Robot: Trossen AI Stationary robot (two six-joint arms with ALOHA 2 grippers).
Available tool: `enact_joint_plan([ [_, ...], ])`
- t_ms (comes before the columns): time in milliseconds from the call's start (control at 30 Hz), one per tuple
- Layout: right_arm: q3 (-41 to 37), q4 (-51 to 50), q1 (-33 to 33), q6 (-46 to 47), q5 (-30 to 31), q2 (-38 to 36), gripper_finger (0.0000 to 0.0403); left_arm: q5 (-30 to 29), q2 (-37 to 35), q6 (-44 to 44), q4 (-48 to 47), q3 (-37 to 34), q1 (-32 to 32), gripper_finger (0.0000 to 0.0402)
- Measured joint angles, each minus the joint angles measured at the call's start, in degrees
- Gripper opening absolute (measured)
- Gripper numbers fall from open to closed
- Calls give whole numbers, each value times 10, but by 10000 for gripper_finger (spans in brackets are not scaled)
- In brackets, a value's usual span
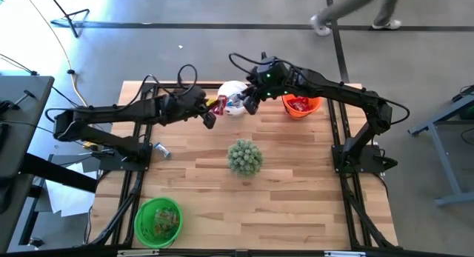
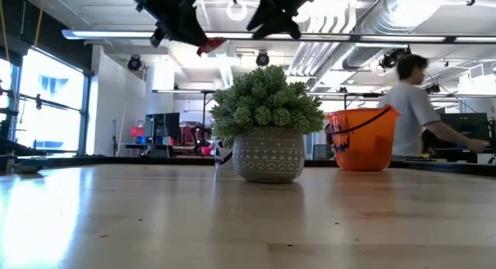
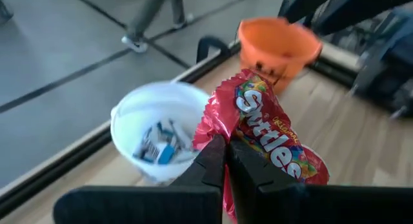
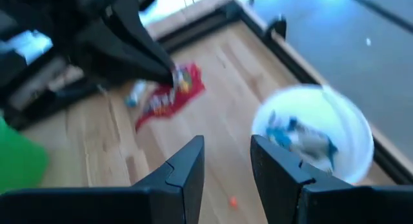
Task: Sort candy
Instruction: Put the red candy into the orange bucket
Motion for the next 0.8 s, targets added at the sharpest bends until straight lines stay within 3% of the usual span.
enact_joint_plan([
  [233,0,71,2,2,-4,0,122,-11,-7,14,58,0,0,0],
  [533,0,98,3,27,-22,0,122,-81,-7,75,132,0,0,0],
  [800,0,159,3,137,-15,0,122,-102,-7,77,158,1,0,0],
])
